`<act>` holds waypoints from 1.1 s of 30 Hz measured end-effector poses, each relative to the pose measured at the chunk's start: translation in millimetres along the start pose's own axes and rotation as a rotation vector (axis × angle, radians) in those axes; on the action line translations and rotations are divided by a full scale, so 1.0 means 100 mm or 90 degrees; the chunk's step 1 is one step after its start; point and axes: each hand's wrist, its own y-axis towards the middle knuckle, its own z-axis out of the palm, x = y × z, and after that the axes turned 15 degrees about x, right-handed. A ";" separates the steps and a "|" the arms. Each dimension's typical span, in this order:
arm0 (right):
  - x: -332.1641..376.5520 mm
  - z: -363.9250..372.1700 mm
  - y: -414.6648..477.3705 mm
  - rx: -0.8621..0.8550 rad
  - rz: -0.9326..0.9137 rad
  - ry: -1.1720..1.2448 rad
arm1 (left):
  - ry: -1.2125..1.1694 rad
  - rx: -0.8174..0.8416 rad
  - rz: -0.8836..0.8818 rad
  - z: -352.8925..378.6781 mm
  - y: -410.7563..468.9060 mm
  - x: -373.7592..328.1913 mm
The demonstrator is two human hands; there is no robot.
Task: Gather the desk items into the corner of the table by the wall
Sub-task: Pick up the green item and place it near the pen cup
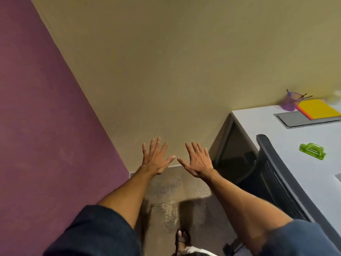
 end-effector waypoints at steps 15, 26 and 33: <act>-1.30 -1.05 1.30 -0.077 0.235 0.119 | 0.117 0.036 0.231 -1.08 2.37 -1.10; -2.07 -1.36 1.66 -0.151 0.465 0.243 | 0.243 0.068 0.453 -1.45 3.58 -2.08; -2.66 -1.50 1.51 -0.208 0.623 0.284 | 0.311 0.076 0.611 -1.67 3.95 -2.85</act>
